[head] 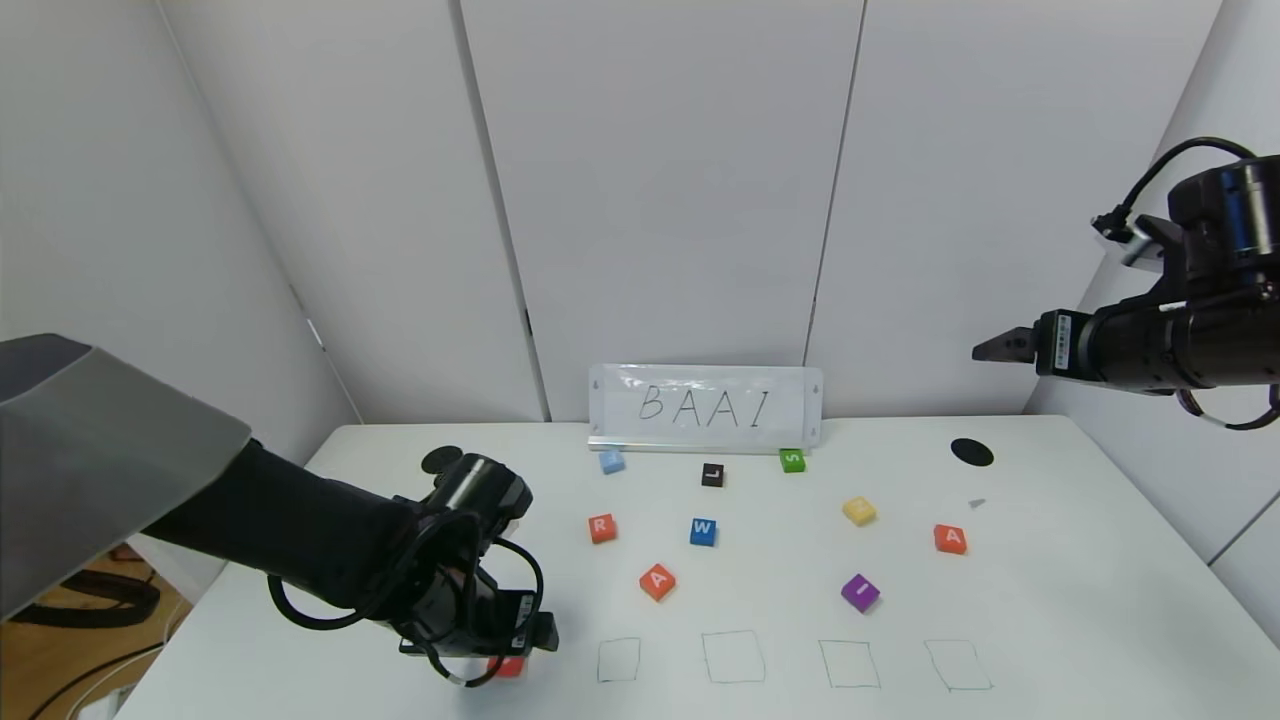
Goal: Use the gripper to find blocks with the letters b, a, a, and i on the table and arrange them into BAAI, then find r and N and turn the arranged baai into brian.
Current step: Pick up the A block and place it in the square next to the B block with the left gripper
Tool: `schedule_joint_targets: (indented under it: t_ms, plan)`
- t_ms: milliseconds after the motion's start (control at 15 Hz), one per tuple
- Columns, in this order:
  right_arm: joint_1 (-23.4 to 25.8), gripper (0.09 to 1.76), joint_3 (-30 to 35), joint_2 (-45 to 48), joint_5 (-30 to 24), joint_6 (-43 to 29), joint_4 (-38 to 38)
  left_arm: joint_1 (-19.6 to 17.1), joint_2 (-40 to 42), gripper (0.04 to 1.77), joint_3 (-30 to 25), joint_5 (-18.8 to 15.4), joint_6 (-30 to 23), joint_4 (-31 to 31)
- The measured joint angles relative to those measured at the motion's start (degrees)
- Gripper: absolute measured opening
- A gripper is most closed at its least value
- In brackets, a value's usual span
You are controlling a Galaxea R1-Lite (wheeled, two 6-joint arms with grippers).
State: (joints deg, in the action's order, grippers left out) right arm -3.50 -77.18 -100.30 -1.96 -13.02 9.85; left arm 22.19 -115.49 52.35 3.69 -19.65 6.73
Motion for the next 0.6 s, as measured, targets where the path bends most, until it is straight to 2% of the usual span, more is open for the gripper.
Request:
schedule_joint_targets:
  t_ms: [333, 600]
  plan:
    - [0.02, 1.71, -0.09, 0.15, -0.02, -0.15, 0.02, 0.71, 4.33, 1.69, 3.79, 0.13, 0.90, 6.38]
    - [0.00, 1.71, -0.05, 0.39, -0.04, -0.24, 0.05, 2.21, 6.70, 1.70, 10.87, 0.16, 0.91, 12.37]
